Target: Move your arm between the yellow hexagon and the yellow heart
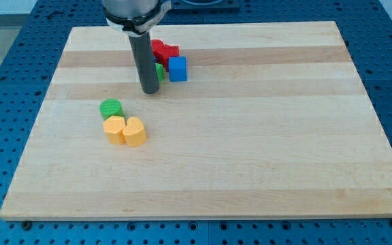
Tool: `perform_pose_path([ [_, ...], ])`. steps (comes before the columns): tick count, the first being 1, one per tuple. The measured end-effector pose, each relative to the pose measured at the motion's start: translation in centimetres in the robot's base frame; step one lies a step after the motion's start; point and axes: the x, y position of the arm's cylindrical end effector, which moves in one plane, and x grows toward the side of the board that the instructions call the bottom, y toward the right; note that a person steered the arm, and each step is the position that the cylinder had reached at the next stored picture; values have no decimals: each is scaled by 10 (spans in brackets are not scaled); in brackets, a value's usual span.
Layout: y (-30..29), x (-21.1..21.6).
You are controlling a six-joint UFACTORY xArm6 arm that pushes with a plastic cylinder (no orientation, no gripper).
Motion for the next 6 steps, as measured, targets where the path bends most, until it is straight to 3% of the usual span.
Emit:
perform_pose_path([
  [2,1,26],
  [4,2,108],
  [6,-47,127],
])
